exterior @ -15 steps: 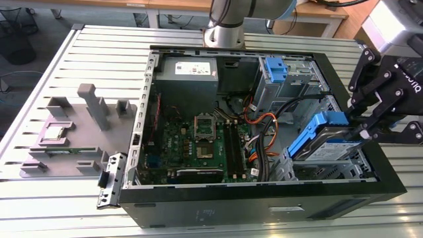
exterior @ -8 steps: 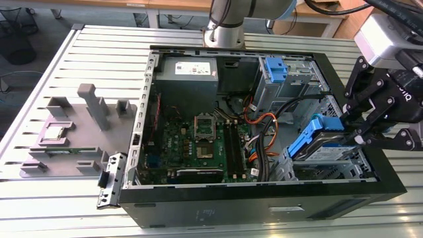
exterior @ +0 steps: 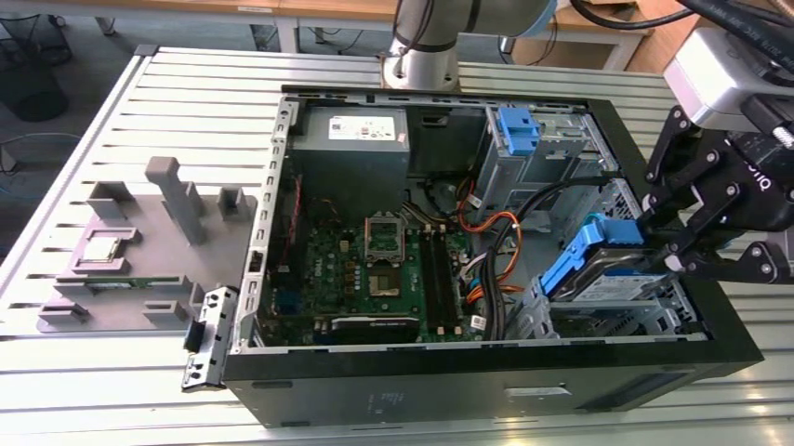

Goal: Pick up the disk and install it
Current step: 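Insert the disk into the insertion slot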

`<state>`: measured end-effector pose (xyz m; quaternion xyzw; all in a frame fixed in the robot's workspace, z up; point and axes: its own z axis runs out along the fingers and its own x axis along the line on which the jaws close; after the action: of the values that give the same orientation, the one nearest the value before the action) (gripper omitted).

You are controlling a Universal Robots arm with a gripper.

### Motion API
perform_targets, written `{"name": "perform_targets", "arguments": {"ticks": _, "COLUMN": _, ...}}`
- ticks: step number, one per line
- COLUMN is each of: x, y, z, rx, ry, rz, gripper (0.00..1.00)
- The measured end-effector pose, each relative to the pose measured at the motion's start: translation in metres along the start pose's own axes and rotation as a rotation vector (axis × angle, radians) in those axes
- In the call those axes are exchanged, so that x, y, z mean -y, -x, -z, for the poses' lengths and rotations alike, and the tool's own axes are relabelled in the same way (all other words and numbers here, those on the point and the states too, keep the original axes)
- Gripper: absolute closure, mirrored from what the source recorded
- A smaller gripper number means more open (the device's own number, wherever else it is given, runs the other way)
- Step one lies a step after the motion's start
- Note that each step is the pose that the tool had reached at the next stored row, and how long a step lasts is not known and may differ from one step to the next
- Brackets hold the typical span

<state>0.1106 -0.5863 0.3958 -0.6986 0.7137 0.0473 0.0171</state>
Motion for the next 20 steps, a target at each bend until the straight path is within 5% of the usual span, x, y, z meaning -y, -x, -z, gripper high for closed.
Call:
{"name": "perform_targets", "arguments": {"ticks": 12, "x": 0.0, "y": 0.0, "z": -0.0002, "rx": -0.0001, "ry": 0.0, "rz": 0.0, "gripper": 0.58}}
{"name": "perform_targets", "arguments": {"ticks": 20, "x": 0.0, "y": -0.0012, "z": -0.0133, "rx": 0.0001, "ry": -0.0045, "rz": 0.0, "gripper": 0.58}}
